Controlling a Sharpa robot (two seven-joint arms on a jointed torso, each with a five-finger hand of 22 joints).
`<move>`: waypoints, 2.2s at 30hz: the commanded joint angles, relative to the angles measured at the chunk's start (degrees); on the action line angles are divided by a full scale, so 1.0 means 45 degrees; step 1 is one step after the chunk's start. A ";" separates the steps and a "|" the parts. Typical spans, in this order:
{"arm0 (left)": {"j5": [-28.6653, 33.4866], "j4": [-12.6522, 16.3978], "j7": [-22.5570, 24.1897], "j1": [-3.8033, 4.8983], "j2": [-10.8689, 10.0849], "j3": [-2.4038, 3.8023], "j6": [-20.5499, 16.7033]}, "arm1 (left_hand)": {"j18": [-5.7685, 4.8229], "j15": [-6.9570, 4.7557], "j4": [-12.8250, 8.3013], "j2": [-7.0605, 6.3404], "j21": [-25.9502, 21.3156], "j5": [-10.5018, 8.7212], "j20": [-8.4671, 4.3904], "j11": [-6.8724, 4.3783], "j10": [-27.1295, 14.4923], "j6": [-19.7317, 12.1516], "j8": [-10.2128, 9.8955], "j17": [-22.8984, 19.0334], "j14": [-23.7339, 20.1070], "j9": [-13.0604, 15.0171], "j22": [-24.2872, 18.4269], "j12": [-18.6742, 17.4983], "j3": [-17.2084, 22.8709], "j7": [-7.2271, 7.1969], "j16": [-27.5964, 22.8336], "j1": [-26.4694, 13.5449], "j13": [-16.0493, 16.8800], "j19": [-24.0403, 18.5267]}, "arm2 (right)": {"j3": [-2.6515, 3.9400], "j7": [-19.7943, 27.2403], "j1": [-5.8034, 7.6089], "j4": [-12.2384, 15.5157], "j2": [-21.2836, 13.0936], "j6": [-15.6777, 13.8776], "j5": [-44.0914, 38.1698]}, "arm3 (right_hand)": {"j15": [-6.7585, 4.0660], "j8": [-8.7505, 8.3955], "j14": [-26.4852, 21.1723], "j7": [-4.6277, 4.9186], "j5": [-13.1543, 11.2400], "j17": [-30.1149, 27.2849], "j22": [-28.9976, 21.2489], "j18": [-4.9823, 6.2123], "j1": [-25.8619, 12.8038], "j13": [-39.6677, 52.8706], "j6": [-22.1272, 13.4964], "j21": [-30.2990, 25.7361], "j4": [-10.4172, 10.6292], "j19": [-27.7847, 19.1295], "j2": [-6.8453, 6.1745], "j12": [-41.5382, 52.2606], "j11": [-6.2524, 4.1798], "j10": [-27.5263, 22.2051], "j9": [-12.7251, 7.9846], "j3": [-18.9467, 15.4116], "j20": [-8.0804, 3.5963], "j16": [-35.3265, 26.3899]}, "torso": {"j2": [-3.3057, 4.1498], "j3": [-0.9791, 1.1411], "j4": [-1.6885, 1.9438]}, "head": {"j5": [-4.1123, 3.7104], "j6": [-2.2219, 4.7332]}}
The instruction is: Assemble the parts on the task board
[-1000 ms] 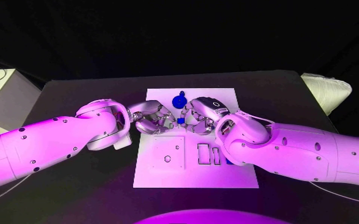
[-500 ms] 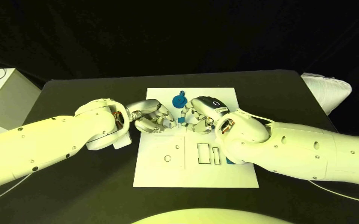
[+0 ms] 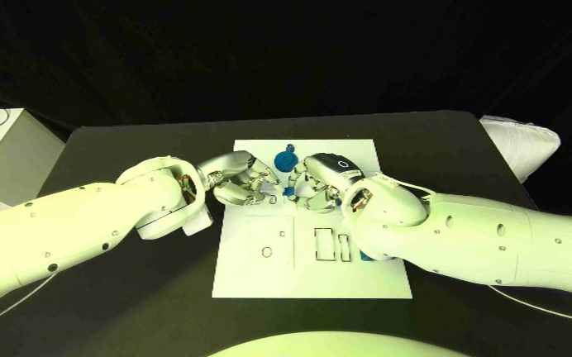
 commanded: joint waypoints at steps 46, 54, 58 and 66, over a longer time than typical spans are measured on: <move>-0.0351 -0.0350 -0.0582 -0.0007 0.0242 0.0000 0.0473 | -0.0134 -0.0076 -0.0078 -0.0020 0.0068 0.0022 -0.0041 0.0009 0.0138 -0.0202 -0.0134 0.3353 0.1299 -0.0055 0.0601 0.0131 -0.0016 0.0074 0.0089 -0.0185 0.0114 0.0102 | 0.0004 0.0237 -0.0004 0.0462 -0.0088 -0.0565 -0.0219 | -0.0105 0.0056 0.1189 -0.0073 0.0061 0.2831 0.3350 -0.0091 -0.0087 0.2866 0.0152 0.0071 -0.0005 0.1332 0.0014 0.0059 -0.0116 0.0900 0.0021 0.0061 -0.0061 0.0001 | -0.0001 0.0008 0.0007 | 0.0052 -0.0122; -0.0433 -0.0393 -0.0635 -0.0009 0.0234 0.0000 0.0568 | -0.0139 -0.0063 -0.0081 -0.0012 0.0076 0.0023 -0.0040 0.0031 0.0135 -0.0149 -0.0112 0.3353 0.1299 -0.0045 0.0621 0.0132 -0.0013 0.0109 0.0089 -0.0185 0.0110 0.0115 | 0.0004 0.0355 -0.0005 0.0521 -0.0102 -0.0797 -0.0219 | -0.0110 0.0068 0.1190 -0.0082 0.0132 0.2834 0.3350 -0.0091 -0.0076 0.2886 0.0162 0.0071 -0.0026 0.1332 0.0017 0.0086 -0.0125 0.0919 0.0024 0.0091 -0.0064 0.0002 | 0.0002 0.0007 -0.0002 | 0.0067 -0.0138; -0.0445 -0.0394 -0.0644 -0.0010 0.0241 -0.0001 0.0610 | -0.0139 -0.0063 -0.0081 -0.0012 0.0076 0.0023 -0.0040 0.0031 0.0135 -0.0149 -0.0112 0.3353 0.1299 -0.0045 0.0621 0.0132 -0.0013 0.0109 0.0089 -0.0185 0.0110 0.0115 | 0.0004 0.0373 -0.0005 0.0527 -0.0100 -0.0800 -0.0219 | -0.0110 0.0068 0.1190 -0.0082 0.0132 0.2834 0.3350 -0.0091 -0.0076 0.2886 0.0162 0.0071 -0.0026 0.1332 0.0017 0.0086 -0.0125 0.0919 0.0024 0.0091 -0.0064 0.0002 | 0.0004 0.0006 -0.0002 | 0.0073 -0.0134; -0.0446 -0.0386 -0.0668 -0.0011 0.0259 -0.0001 0.0671 | -0.0138 -0.0040 -0.0123 0.0016 0.0074 0.0069 -0.0034 0.0052 0.0154 -0.0107 -0.0105 0.3353 0.1299 -0.0042 0.0616 0.0170 0.0046 0.0131 0.0089 -0.0136 0.0163 0.0111 | 0.0005 0.0414 -0.0005 0.0541 -0.0064 -0.0763 -0.0216 | -0.0113 0.0074 0.1190 -0.0086 0.0162 0.2834 0.3350 -0.0091 -0.0069 0.2891 0.0167 0.0071 -0.0039 0.1332 0.0009 0.0092 -0.0128 0.0924 0.0025 0.0100 -0.0066 0.0002 | 0.0003 0.0002 0.0007 | 0.0115 -0.0168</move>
